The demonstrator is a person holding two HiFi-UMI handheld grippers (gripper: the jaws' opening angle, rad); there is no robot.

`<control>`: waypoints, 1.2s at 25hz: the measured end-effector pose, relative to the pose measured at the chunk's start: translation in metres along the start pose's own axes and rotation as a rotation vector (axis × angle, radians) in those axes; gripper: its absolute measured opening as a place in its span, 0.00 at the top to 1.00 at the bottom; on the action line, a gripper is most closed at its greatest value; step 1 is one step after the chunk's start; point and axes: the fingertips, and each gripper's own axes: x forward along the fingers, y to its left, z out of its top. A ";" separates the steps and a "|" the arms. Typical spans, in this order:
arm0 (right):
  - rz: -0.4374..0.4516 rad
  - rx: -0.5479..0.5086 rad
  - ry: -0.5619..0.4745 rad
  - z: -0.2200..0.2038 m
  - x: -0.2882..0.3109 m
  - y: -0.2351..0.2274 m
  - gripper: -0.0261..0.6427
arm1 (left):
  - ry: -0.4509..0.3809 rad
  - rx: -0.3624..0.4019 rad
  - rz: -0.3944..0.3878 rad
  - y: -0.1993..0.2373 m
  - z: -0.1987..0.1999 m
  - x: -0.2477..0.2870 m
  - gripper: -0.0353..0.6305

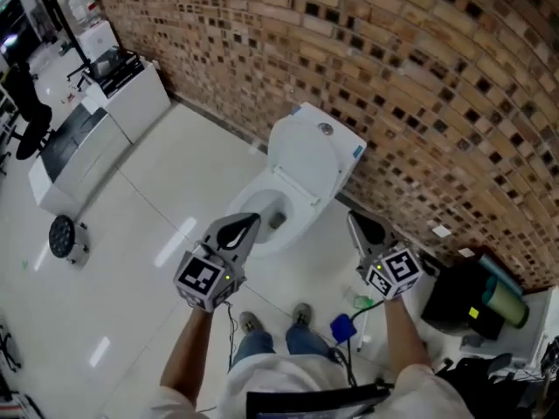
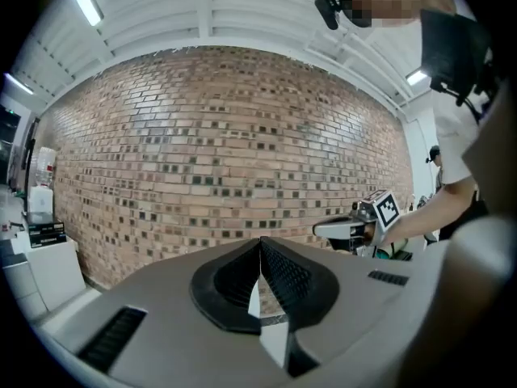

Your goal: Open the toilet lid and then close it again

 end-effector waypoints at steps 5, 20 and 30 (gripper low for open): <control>-0.026 -0.004 0.057 -0.021 -0.025 0.039 0.96 | 0.024 -0.034 -0.021 -0.023 0.010 -0.018 0.95; -0.011 -0.036 0.092 -0.031 -0.048 0.055 0.96 | 0.024 -0.013 -0.025 -0.057 0.005 -0.026 0.95; 0.030 -0.039 0.093 -0.031 -0.043 0.047 0.96 | 0.049 -0.023 -0.021 -0.067 -0.005 -0.015 0.95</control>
